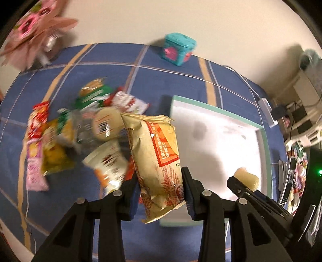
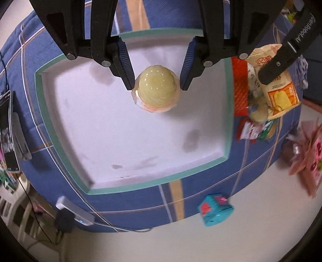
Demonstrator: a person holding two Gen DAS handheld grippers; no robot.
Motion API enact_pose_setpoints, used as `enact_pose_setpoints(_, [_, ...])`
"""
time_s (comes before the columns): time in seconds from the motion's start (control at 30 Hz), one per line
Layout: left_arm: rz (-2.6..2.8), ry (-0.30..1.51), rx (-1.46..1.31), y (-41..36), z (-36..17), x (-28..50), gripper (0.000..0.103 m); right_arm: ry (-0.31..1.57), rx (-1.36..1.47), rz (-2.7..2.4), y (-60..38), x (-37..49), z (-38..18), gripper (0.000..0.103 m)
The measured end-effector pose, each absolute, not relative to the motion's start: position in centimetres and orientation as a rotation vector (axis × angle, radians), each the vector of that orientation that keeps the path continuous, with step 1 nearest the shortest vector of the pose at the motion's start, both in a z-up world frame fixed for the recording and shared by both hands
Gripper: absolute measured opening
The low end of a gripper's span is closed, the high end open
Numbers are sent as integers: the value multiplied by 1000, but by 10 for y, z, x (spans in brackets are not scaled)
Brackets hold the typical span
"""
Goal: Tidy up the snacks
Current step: 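Carry both snacks over the white tray, lower them and open both grippers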
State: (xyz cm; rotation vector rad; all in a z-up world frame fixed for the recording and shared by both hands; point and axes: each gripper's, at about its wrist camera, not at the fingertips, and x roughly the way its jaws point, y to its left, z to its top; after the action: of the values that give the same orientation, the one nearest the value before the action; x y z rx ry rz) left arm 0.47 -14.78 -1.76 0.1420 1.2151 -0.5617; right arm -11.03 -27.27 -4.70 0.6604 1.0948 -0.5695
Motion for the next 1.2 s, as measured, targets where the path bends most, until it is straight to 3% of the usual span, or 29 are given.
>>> enact_pose_setpoints(0.63, [-671, 1199, 173, -238, -60, 37, 40, 1084, 647, -672, -347, -88, -76, 50])
enact_pose_setpoints(1.2, [-680, 1162, 210, -245, -53, 37, 41, 1102, 662, -679, -357, -83, -79, 51])
